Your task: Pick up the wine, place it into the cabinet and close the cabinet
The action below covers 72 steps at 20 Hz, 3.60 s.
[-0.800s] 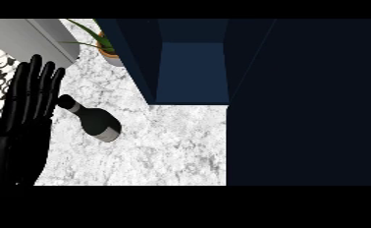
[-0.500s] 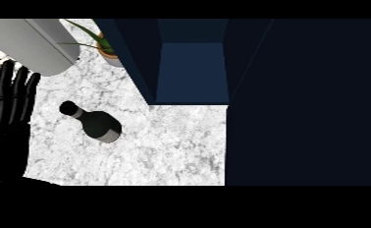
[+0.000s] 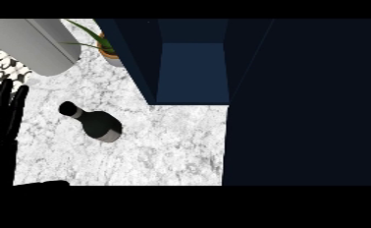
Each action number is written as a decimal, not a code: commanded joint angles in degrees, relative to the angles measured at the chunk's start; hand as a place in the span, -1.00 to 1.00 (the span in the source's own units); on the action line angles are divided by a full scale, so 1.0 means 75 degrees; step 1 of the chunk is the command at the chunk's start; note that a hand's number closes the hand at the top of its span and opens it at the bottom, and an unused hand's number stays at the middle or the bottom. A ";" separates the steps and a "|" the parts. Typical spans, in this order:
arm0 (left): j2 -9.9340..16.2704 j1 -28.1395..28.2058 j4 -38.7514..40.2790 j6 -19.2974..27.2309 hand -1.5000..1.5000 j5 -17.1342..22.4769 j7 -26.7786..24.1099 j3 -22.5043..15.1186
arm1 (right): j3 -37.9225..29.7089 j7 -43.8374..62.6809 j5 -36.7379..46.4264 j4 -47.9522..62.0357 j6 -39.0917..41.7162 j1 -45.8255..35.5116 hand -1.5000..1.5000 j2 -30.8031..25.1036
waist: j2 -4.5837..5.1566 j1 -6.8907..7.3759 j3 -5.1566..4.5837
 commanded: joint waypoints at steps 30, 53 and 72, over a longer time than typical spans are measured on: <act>0.0171 -0.1552 0.0128 0.1819 -1.00 -0.1252 0.2092 -0.0155 | -0.0383 0.5693 0.0042 -0.1885 -0.1773 -0.3965 -1.00 -0.0467 | -0.0004 -0.0081 0.0000; -0.0159 -0.0348 0.3016 0.0818 -1.00 -0.0750 -0.0816 0.0458 | -0.0671 0.6802 0.0203 -0.1391 -0.2295 -0.5880 -1.00 -0.0761 | -0.0011 -0.0058 -0.0006; 0.0038 0.0019 0.5949 -0.0308 -1.00 -0.0007 -0.3473 0.0861 | -0.0607 0.6726 0.0097 -0.1432 -0.2230 -0.5694 -1.00 -0.0830 | -0.0005 -0.0049 -0.0004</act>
